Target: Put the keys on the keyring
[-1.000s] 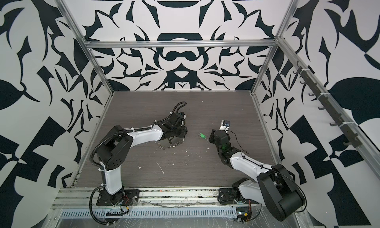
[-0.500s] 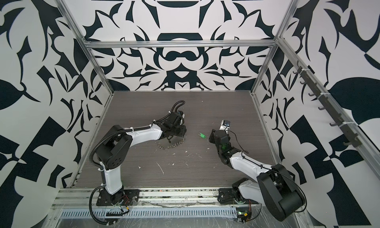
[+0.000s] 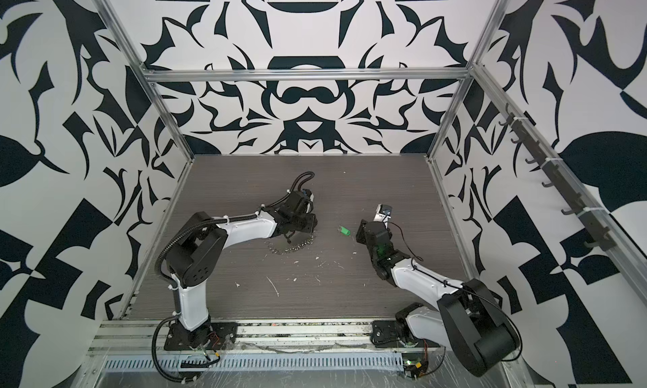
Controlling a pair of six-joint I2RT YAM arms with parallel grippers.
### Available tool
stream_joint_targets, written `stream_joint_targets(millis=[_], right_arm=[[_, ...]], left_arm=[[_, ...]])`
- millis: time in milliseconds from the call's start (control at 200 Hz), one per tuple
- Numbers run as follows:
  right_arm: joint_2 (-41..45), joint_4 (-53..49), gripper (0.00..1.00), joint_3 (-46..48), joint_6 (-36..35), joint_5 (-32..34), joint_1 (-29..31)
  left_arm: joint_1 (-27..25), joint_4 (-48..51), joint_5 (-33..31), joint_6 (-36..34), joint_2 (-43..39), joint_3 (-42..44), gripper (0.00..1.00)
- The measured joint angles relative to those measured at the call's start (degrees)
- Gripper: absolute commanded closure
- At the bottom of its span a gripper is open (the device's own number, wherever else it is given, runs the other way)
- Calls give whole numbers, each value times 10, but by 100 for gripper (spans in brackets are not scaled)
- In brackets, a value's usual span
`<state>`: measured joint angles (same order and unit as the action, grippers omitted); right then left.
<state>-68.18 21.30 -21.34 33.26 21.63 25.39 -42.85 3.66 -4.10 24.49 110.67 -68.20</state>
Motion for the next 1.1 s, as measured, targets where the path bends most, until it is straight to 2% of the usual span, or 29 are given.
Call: stream_joint_targets(millis=[885,1100], right_arm=[[0,0,42,0,0,0,0],[0,0,42,0,0,0,0]], left_arm=[[2,-21,20,12,22,0,58],[1,-21,21,12,22,0,63]])
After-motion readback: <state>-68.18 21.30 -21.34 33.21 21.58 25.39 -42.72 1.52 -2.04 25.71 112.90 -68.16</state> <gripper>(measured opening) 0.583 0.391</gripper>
